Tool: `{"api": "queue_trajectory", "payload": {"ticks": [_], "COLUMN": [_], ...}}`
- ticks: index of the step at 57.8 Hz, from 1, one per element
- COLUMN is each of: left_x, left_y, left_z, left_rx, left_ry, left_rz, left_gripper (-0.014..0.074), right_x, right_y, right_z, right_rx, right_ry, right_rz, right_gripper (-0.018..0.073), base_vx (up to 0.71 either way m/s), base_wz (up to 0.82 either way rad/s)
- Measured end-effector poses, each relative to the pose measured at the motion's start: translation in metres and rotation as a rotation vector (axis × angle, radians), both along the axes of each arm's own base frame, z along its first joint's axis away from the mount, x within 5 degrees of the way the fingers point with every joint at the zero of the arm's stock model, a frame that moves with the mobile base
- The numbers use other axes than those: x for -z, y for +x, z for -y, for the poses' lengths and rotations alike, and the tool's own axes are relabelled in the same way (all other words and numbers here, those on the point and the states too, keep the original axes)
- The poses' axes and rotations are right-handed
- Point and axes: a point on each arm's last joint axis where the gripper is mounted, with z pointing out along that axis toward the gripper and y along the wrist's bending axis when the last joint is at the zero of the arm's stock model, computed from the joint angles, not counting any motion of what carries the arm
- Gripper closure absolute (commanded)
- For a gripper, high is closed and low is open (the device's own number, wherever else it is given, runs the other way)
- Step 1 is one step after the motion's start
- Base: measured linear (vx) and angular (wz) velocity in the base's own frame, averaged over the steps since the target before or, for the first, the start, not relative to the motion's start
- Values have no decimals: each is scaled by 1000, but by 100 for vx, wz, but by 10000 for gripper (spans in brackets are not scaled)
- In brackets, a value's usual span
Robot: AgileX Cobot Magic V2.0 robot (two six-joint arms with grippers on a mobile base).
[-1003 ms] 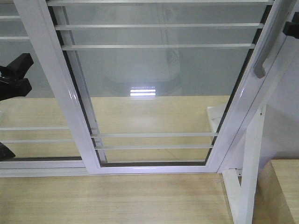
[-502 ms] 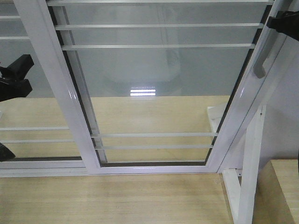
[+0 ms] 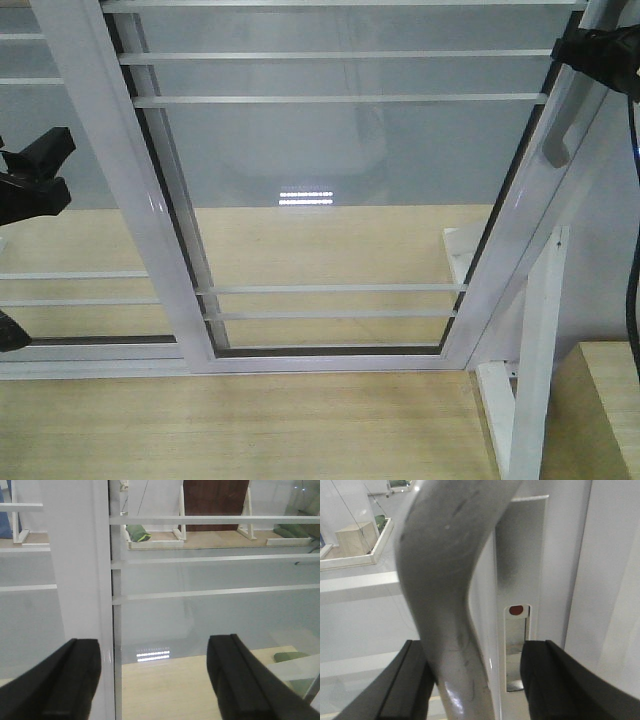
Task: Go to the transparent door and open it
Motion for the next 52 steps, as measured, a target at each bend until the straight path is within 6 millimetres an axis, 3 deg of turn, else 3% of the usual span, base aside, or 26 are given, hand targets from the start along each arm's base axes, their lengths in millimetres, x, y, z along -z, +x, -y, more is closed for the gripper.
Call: {"api": "queue_trajectory", "payload": {"ticks": [20, 35, 52], "left_x": [0, 0, 0], "left_y": [0, 0, 0], "left_z": [0, 0, 0], "left_rx": [0, 0, 0], "left_ry": [0, 1, 1], "left_rz": [-1, -3, -4], "left_gripper": [31, 31, 31], "right_x": [1, 1, 0], "right_y": [2, 3, 3], "right_z": [-3, -11, -38], "right_rx": [-33, -65, -144], "right_ry": [-44, -45, -83], "right_rz": [4, -1, -15], "right_gripper": [485, 494, 491], "base_vx": [0, 0, 0], "base_wz": [0, 0, 0]}}
